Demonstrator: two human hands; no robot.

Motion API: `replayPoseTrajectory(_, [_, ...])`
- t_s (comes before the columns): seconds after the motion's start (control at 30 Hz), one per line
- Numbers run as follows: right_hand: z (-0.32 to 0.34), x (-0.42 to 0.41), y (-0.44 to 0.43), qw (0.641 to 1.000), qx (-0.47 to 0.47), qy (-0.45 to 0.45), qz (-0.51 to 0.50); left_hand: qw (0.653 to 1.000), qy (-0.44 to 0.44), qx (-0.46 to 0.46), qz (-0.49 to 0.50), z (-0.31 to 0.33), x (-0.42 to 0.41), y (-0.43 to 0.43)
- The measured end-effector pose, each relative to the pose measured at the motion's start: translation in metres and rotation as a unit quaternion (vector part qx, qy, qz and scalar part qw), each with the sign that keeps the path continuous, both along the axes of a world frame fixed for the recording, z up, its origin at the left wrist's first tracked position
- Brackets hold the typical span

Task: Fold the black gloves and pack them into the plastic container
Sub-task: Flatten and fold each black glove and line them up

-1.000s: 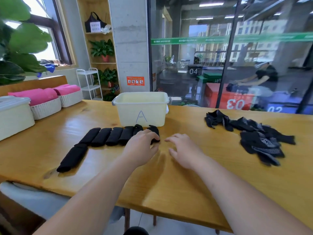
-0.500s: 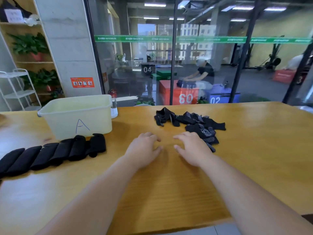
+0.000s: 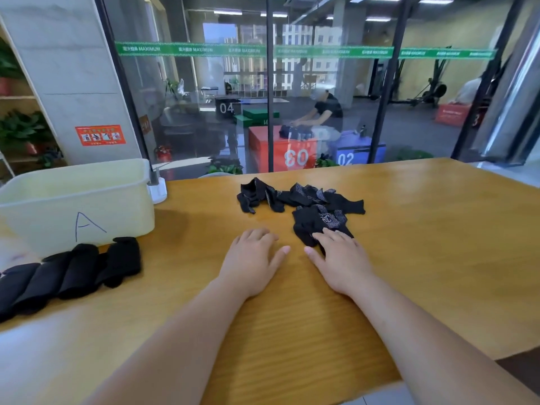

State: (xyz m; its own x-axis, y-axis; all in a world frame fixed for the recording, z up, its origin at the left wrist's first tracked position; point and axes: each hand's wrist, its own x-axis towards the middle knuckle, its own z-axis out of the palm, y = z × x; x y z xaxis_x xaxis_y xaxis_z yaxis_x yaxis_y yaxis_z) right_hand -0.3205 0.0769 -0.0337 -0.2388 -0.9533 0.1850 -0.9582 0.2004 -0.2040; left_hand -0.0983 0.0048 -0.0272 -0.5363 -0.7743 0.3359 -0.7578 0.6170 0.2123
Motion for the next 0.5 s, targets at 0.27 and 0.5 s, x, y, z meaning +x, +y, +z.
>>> replayPoseTrajectory(0.27, [0.008, 0.025, -0.009, 0.983, -0.098, -0.023, 0.153, 0.998, 0.050, -0.031, -0.005, -0.002, 0.008, -0.005])
replayPoseTrajectory(0.5, [0.018, 0.030, -0.038, 0.965, -0.152, -0.152, 0.151, 0.994, 0.090, 0.034, 0.053, 0.003, 0.040, -0.023])
